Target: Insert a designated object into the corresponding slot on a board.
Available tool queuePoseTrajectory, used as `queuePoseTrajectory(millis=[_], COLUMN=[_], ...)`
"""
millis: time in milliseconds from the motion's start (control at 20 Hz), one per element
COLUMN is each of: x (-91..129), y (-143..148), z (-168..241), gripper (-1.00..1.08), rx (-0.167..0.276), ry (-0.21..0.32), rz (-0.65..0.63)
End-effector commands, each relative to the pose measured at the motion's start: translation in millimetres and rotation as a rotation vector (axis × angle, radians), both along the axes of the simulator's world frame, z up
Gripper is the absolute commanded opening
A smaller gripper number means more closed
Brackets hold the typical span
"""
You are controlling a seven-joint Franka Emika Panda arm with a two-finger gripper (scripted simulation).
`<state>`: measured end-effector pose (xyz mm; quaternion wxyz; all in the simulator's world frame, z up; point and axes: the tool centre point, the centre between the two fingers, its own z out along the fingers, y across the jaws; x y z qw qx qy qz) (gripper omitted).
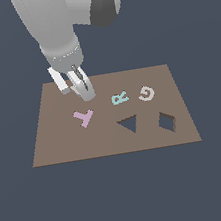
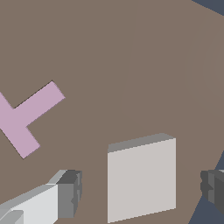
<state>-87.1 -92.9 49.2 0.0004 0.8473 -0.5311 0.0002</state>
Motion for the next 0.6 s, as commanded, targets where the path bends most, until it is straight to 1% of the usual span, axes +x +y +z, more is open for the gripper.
queuePoseTrajectory(millis=[0,350,400,550], x=[-0.3,-1.0,-1.0,-1.0], y=[0.0,0.4,0.4,0.4], z=[-4.2,-19.3,-19.3,-19.3], gripper=[1.00,1.00,-1.00,-1.00], rx=[0.000,0.001,0.001,0.001], ry=[0.000,0.000,0.000,0.000], rz=[-0.001,-0.005,-0.005,-0.005])
